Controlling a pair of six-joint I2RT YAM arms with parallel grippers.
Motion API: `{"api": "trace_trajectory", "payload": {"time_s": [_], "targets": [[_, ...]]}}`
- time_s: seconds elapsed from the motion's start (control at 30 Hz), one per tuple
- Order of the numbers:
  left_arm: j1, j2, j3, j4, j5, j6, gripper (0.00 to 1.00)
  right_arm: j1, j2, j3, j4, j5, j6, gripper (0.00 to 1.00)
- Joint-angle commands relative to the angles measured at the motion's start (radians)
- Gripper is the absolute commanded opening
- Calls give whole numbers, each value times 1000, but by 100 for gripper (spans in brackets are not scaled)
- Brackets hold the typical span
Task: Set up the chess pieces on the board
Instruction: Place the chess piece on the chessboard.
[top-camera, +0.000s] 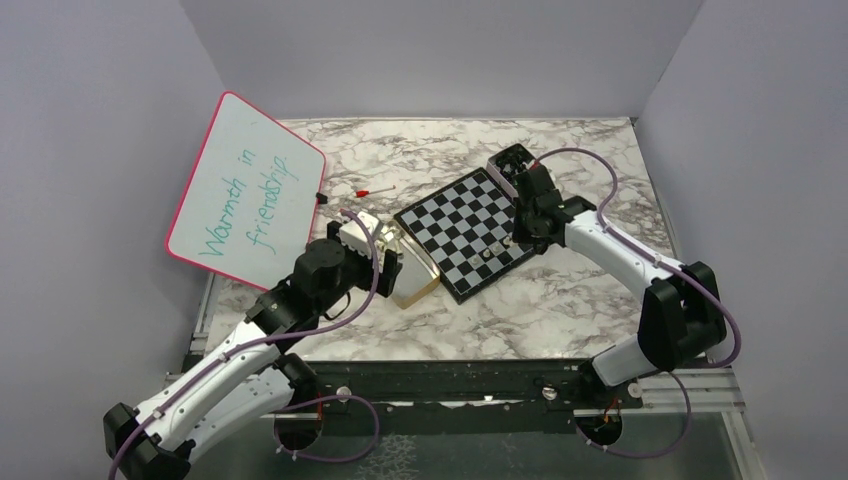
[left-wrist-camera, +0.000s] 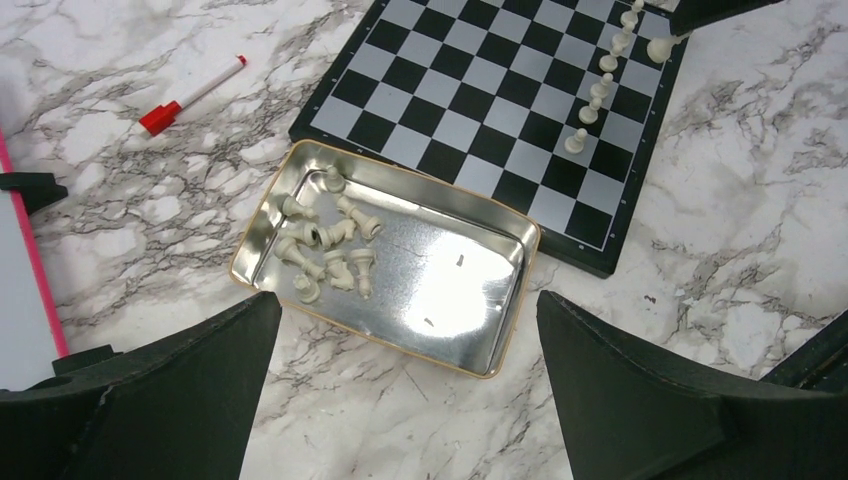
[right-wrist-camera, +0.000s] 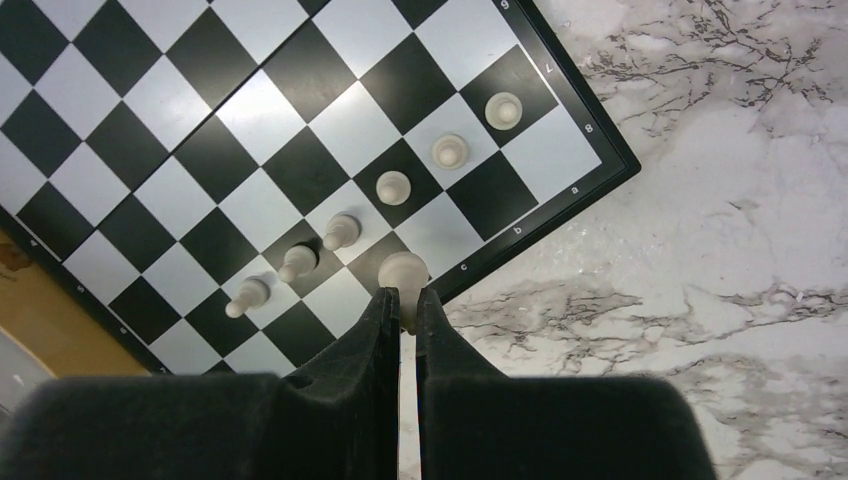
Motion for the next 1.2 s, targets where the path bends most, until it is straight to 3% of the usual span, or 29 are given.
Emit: {"api": "trace_trajectory", "payload": {"time_s": [0.0, 1.17], "targets": [[-2, -38, -6, 20, -66, 14, 99, -16, 30, 9, -7, 2, -16, 9], [-1, -67, -6, 8, -89, 11, 99, -32, 204, 127, -100, 41, -48, 13]]}}
